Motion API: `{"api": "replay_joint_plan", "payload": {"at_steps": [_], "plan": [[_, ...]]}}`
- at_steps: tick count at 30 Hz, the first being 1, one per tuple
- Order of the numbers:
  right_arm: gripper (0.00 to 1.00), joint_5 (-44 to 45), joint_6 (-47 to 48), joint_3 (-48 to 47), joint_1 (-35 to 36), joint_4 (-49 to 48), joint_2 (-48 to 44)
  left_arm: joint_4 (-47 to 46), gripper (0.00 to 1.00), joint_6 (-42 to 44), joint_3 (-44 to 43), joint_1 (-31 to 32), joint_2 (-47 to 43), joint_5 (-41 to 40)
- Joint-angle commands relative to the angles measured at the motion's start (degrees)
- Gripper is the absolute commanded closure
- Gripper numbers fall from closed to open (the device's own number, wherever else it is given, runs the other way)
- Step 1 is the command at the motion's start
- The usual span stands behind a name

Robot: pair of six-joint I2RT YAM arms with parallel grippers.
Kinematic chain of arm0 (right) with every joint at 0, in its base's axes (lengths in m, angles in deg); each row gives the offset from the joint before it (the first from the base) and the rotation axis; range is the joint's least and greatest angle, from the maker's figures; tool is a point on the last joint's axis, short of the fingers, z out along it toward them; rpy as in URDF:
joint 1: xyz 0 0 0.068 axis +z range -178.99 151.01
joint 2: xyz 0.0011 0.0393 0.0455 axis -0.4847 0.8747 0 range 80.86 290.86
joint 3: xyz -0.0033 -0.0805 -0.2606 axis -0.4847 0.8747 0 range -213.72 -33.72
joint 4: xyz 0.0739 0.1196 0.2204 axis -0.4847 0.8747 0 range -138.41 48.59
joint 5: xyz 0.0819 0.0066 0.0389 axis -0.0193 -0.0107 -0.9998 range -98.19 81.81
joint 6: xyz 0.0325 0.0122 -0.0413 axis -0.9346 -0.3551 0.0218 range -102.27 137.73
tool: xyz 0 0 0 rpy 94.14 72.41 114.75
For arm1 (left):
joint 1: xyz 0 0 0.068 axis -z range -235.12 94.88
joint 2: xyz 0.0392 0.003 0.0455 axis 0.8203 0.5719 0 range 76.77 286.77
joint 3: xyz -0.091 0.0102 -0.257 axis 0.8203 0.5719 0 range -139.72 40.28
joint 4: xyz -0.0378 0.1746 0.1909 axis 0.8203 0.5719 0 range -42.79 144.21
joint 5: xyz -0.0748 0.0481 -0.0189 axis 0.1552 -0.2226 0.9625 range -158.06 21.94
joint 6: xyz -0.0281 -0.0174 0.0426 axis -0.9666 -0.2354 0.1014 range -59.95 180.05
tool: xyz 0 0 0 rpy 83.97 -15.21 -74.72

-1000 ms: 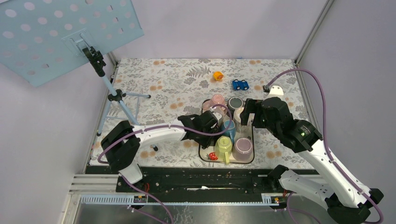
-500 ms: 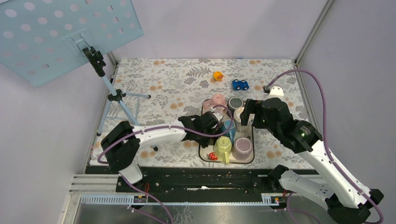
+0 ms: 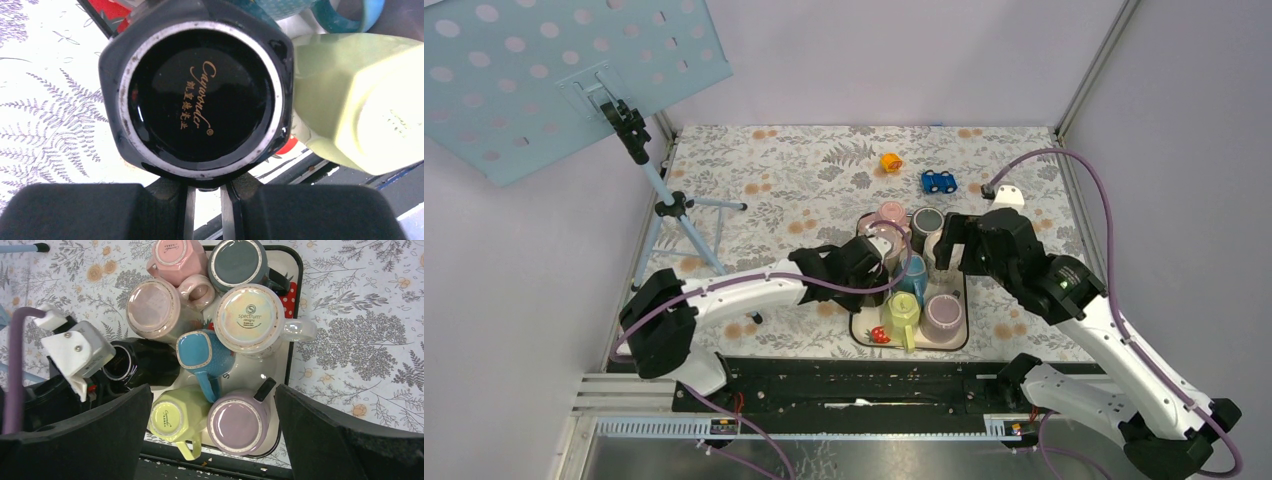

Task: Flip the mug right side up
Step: Turn over the cup on the tray.

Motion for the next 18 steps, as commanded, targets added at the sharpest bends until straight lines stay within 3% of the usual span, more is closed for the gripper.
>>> {"api": "replay_joint_plan", "payload": {"at_steps": [1,12,18], "plan": [[0.0,-0.91,-0.31,0.06,0.47,-2.62,0.77,-1.76,1.0,1.64,-1.21,-0.32,-5.89,-2.74],[0.0,-3.53,-0.4,0.78,0.45,-4.52,0.35,4.75,1.0,1.74,-5.31,-0.32,-11.82,-0.84],[0.0,-10.71,-0.47,1.71,0.44,-9.58,-0.34,8.43,1.0,1.49,-11.25,-0.38,-12.31,0.42]]}}
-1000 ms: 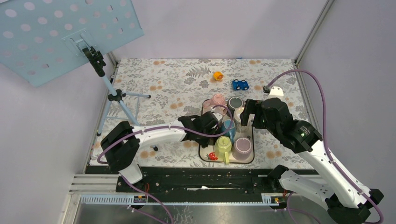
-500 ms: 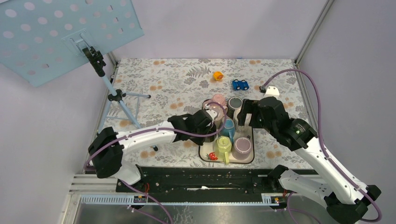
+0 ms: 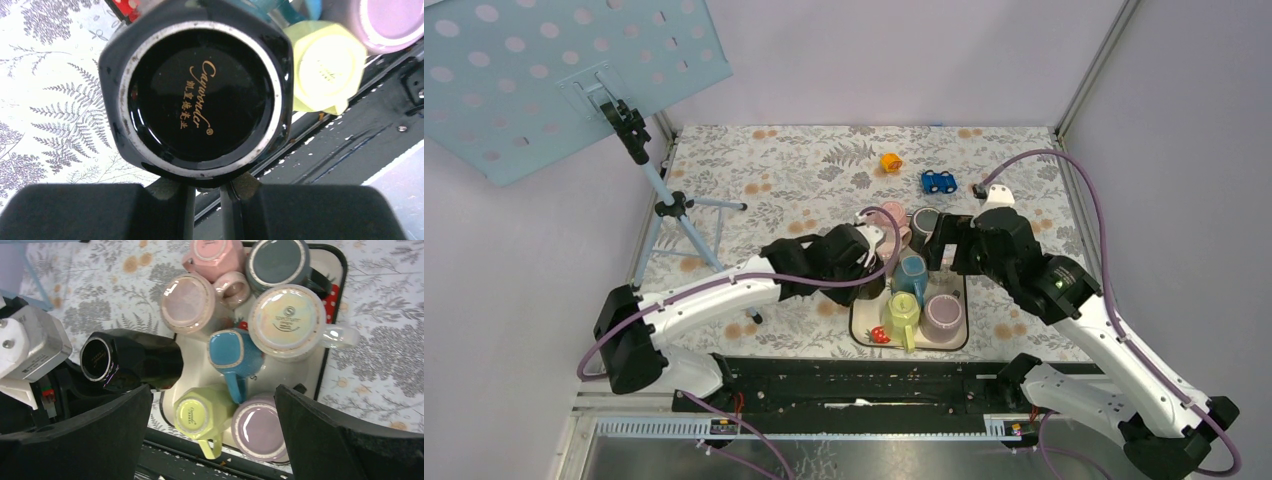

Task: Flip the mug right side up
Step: Turn over the cup on the tray.

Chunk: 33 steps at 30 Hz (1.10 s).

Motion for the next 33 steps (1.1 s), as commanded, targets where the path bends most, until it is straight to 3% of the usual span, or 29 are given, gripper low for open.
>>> {"api": "replay_joint_plan", "payload": {"at_steps": [1,6,13,21,33], "plan": [[0.0,-6.87,-0.39,0.51,0.44,-6.31,-0.94,-1.17,1.0,0.28,-8.24,-0.34,-2.78,0.06],[0.0,-12.39,-0.71,1.61,0.4,-10.74,-0.19,0.55,1.0,0.06,-12.73,-2.63,-1.46,0.99],[0.0,-20.07,-2.18,3.4,-1.1,-19.53,0.65,0.66,1.0,1.65,-19.41,-9.66,0.92,8.64],[0.0,-41.87,-11.62,11.27,-12.61,-37.96,1.39,-0.02,1.0,1.8,-28.72,-14.59,5.22,15.85],[0.0,-47.75,-24.43,16.02,-14.39,-60.51,4.55,-10.45,1.0,-5.72,-36.75,-16.59,7.87,23.36]]}}
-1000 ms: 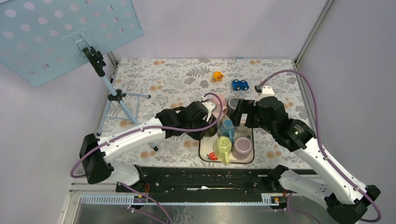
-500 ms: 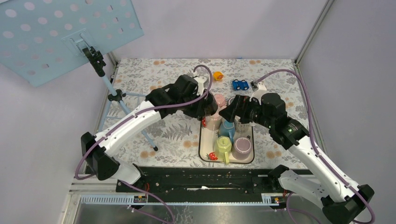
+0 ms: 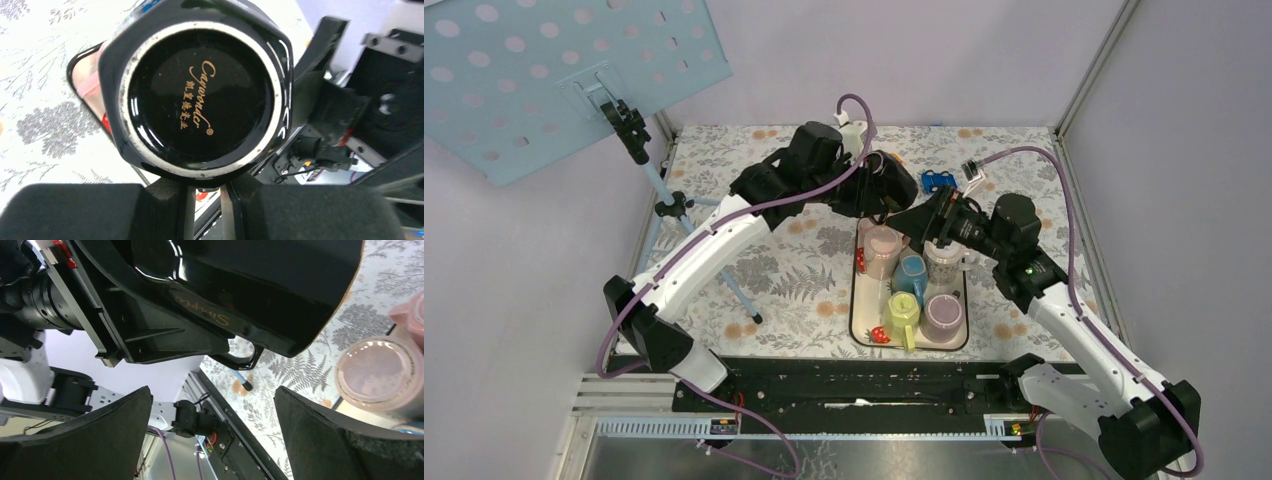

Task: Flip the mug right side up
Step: Turn over the cup on the tray.

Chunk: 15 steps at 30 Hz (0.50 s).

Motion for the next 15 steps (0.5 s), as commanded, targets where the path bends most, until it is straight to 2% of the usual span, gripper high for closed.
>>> {"api": "replay_joint_plan", "payload": {"at_steps": [1,6,15], "plan": [[0.0,-3.8,-7.33,2.03,-0.88,-14.13,0.69,-13.6,1.0,-4.35,-5.15,-0.73,-0.94,5.42],[0.04,-5.86,-9.34,3.2,-1.74,-19.35,1.06,-16.64,1.0,-7.54,-6.88,-1.19,-0.32,8.62],[0.08,-7.33,-18.06,6.59,-4.65,-34.67,1.29,-26.18,1.0,-15.26,-4.01,-2.42,-1.14,16.79]]}}
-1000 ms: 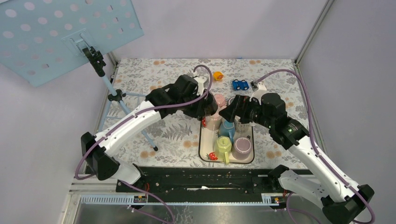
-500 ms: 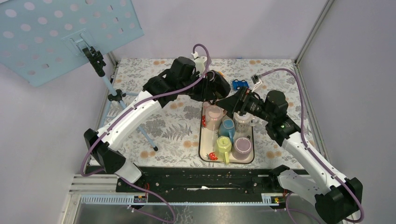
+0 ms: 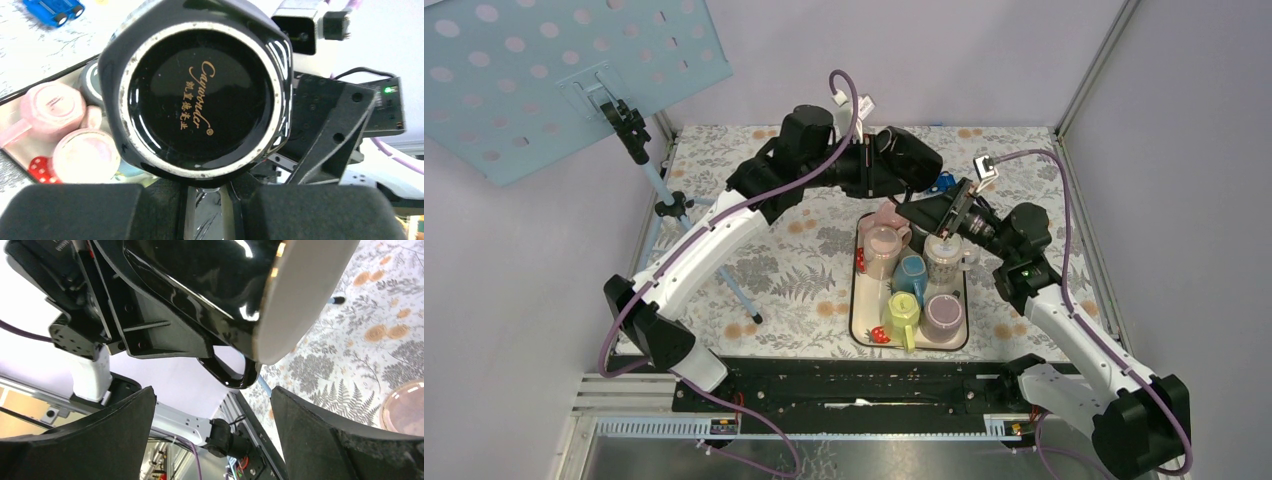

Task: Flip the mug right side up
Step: Turn over the cup on the tray.

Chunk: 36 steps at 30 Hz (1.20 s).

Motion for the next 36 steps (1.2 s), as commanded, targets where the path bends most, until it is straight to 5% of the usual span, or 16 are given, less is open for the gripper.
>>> {"api": "replay_joint_plan", "payload": {"at_steps": [1,10,22,36], "plan": [[0.09,-1.43,-5.23,0.01,-1.29,-12.05,0.06,-15.93,1.0,-5.57,-0.81,-0.99,-2.18,7.33],[0.28,-1.4,-13.13,0.19,-1.34,-23.43,3.09,-26.3,1.0,-12.01,4.06,-1.73,-2.85,13.22],[0.41,-0.45,-14.55,-0.13,-1.34,-24.85,3.95,-31.54,1.0,-16.34,7.91,-2.15,-3.87,17.03],[0.68,1.17,-12.7,-0.75,-1.3,-20.94,3.66,-38.96,1.0,-20.5,13.51,-2.2,-5.45,19.12]]}}
